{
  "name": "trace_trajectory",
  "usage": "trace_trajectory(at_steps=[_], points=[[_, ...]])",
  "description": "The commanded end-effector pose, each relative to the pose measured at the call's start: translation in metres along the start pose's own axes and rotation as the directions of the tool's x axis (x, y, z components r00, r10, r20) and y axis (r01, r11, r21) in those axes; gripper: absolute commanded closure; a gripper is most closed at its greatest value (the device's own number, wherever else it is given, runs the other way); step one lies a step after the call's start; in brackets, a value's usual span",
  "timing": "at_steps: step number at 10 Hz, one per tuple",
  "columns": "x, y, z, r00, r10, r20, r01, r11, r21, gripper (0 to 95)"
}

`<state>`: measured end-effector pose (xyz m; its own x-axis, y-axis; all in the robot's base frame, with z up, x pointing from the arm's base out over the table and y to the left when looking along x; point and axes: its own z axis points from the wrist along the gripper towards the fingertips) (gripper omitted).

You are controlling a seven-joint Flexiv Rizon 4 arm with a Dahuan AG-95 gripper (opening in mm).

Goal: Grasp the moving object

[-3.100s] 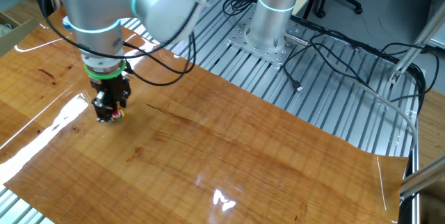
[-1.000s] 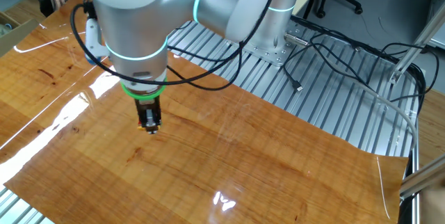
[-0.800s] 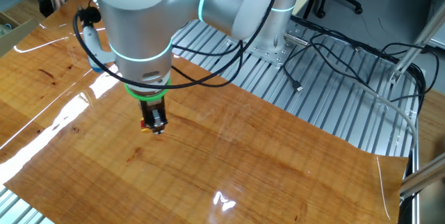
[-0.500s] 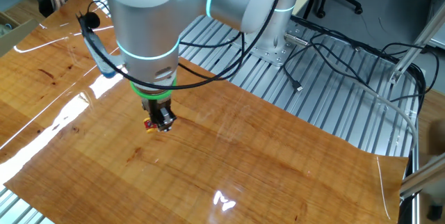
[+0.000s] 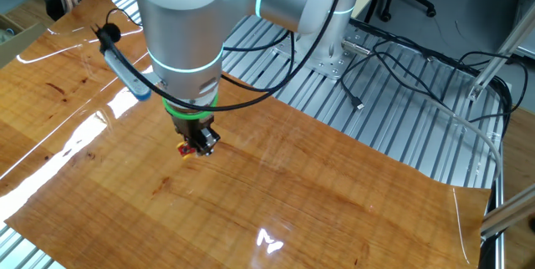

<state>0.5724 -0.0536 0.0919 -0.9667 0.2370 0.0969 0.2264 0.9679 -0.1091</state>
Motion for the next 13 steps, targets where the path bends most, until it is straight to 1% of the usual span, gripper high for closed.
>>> trace_trajectory(at_steps=[1,3,4,5,6,8,9,10,13], points=[[0.002,0.0,-0.001,0.994,-0.106,0.004,0.106,0.994,0.001,95.0],[0.002,0.0,-0.002,0.978,-0.207,0.005,0.207,0.978,0.006,95.0],[0.003,0.001,-0.002,0.965,-0.261,0.003,0.261,0.965,0.007,95.0],[0.004,0.001,-0.003,0.953,-0.302,-0.003,0.302,0.953,0.014,95.0],[0.007,0.003,-0.004,0.94,-0.341,-0.003,0.341,0.939,0.035,95.0],[0.008,0.004,-0.006,0.93,-0.366,-0.009,0.366,0.93,0.04,95.0],[0.009,0.004,-0.006,0.927,-0.376,-0.011,0.376,0.925,0.05,95.0],[0.011,0.005,-0.007,0.921,-0.388,-0.016,0.388,0.92,0.051,95.0],[0.014,0.007,-0.009,0.92,-0.39,-0.024,0.391,0.919,0.05,95.0]])
